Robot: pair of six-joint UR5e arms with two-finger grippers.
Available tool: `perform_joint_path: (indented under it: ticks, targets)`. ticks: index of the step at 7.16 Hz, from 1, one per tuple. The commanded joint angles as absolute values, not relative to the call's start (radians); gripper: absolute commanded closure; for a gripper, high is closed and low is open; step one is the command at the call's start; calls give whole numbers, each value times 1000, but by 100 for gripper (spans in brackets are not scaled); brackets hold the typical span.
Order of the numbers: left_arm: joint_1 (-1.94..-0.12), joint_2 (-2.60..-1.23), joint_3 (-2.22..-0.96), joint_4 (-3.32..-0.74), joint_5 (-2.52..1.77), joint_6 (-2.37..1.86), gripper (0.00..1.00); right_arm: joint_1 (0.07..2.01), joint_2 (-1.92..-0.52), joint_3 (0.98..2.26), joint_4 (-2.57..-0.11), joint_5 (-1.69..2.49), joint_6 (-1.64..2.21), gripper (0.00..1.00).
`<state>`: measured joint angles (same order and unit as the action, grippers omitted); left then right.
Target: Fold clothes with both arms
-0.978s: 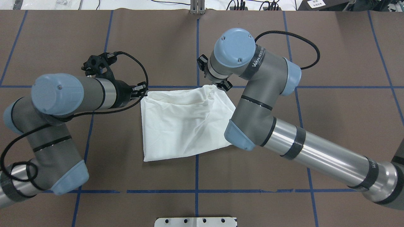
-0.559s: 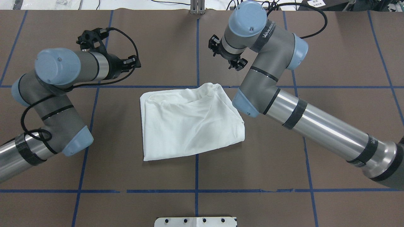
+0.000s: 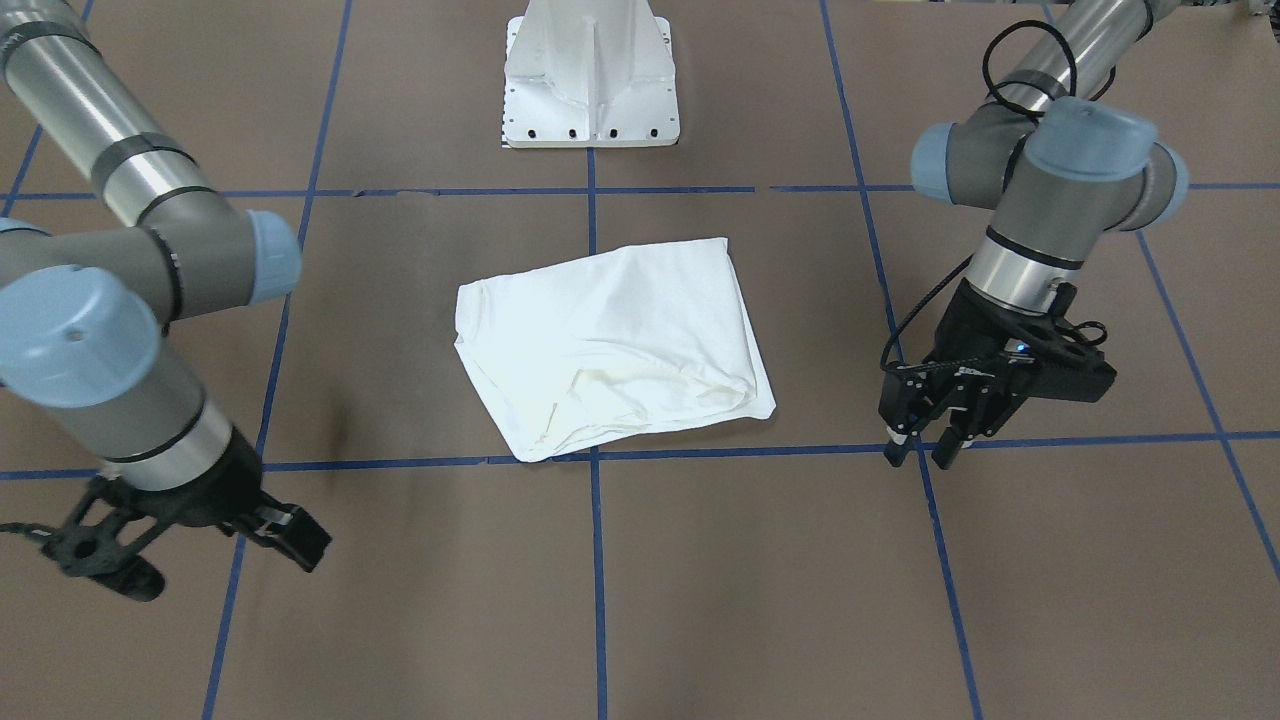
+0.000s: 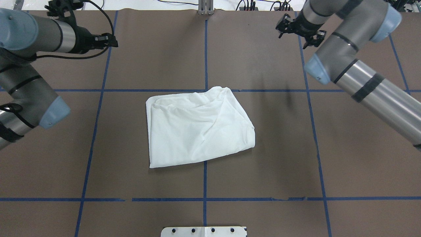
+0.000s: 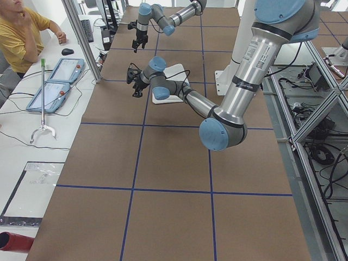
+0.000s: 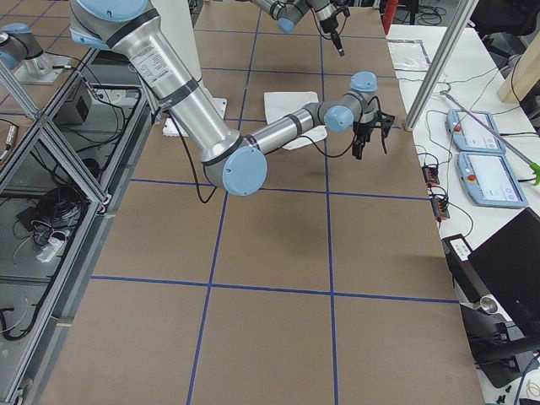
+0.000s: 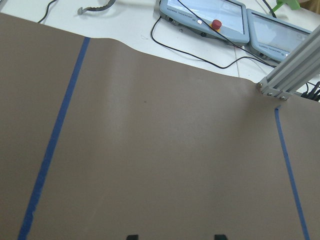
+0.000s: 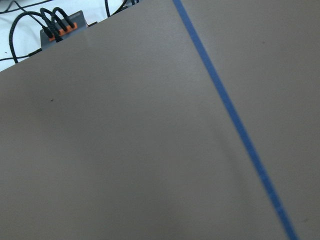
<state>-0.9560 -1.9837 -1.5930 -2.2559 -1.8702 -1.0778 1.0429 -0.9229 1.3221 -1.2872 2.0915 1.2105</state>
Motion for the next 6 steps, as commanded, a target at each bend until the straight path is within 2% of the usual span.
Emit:
perform_joint_path:
  ticks: [1, 3, 6]
  targets:
    - [-1156, -1906, -1624, -2244, -2085, -846, 41, 1261, -1058, 1373, -1304, 2254, 892, 0]
    - [-1305, -1894, -1628, -2139, -2160, -624, 42, 1404, -1110, 1373, -1368, 2278, 623, 0]
    - [-1484, -1907, -1597, -1981, -2205, -276, 42, 1552, -1108, 1384, -1621, 2276, 205, 0]
